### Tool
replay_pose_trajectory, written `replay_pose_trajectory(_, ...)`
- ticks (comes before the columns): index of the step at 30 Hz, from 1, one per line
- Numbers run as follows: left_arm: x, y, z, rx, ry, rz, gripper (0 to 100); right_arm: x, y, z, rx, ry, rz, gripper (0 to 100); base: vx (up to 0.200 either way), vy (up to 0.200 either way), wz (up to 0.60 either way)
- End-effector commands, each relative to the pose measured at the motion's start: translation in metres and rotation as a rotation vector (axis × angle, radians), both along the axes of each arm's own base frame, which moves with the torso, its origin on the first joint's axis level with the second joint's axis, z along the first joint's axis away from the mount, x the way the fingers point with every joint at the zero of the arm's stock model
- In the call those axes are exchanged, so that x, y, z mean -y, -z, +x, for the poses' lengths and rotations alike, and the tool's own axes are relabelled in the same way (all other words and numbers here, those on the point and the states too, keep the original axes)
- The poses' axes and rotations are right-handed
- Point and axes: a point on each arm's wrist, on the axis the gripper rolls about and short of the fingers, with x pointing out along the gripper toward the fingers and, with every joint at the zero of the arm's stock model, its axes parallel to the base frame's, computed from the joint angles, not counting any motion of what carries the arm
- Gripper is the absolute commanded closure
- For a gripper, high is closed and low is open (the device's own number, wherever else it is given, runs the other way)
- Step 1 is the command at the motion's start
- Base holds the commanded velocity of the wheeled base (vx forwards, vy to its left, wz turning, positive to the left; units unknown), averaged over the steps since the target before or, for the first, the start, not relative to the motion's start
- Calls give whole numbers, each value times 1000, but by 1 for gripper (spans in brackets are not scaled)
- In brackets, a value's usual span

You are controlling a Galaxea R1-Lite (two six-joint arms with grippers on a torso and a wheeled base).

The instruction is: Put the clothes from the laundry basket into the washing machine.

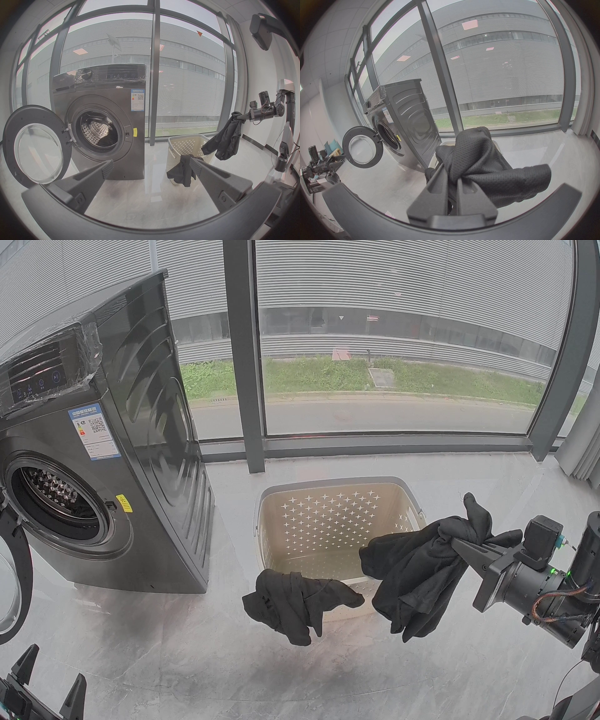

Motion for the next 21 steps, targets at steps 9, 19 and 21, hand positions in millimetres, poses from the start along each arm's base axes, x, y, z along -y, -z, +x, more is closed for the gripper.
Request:
replay_pose_trajectory(9,0,5,0,0,4,-1,0,-2,-2,0,12,-11,11,100,0,200,0)
replay_pose_trajectory(19,0,4,0,2,6,-1,0,-6,-4,-2,16,-39,18,100,0,200,0)
replay_pose_trajectory(21,0,4,0,2,6,-1,0,-6,-5,-2,21,-43,24,100,0,200,0)
